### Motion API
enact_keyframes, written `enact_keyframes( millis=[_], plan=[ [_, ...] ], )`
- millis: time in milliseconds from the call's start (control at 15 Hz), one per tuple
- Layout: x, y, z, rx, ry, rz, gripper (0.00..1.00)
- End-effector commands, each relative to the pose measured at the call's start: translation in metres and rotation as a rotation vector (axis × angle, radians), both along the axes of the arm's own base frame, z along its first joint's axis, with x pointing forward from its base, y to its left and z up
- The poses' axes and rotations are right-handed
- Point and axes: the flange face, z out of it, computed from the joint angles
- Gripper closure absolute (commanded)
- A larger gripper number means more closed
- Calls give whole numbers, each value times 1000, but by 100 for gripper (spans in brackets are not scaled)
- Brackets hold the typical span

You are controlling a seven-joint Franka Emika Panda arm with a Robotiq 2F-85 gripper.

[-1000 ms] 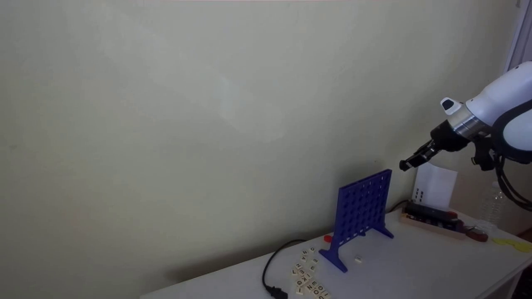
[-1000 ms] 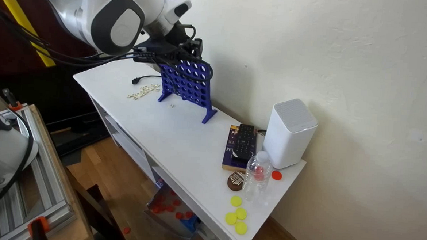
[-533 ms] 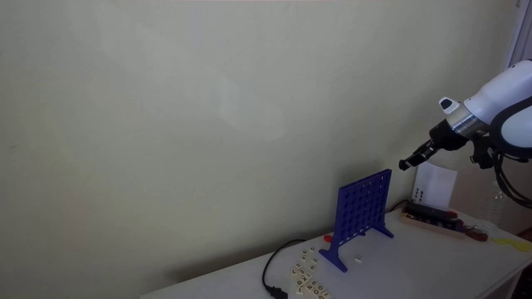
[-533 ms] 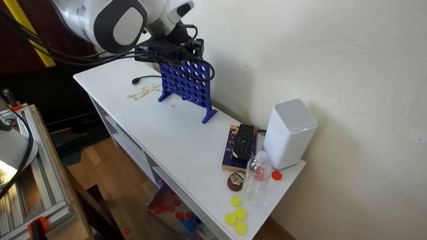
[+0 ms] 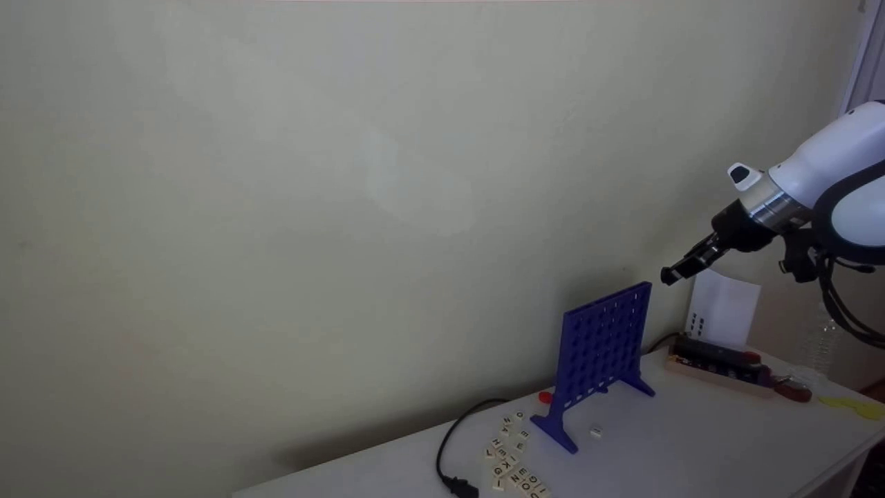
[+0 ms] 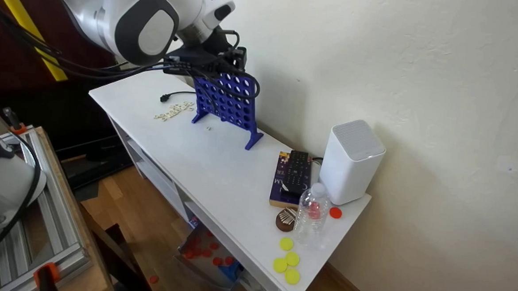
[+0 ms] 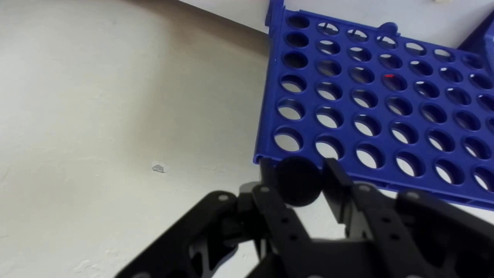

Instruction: Put the black chip in the blue gameboard.

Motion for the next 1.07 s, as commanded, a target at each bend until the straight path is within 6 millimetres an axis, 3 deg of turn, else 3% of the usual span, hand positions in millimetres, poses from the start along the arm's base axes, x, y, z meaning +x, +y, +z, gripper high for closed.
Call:
enact_keyframes(
  millis=[0, 1000],
  plan=[
    [7, 5, -5, 39, -8, 5, 90],
    [25, -1, -8, 87, -34, -19, 90]
  ],
)
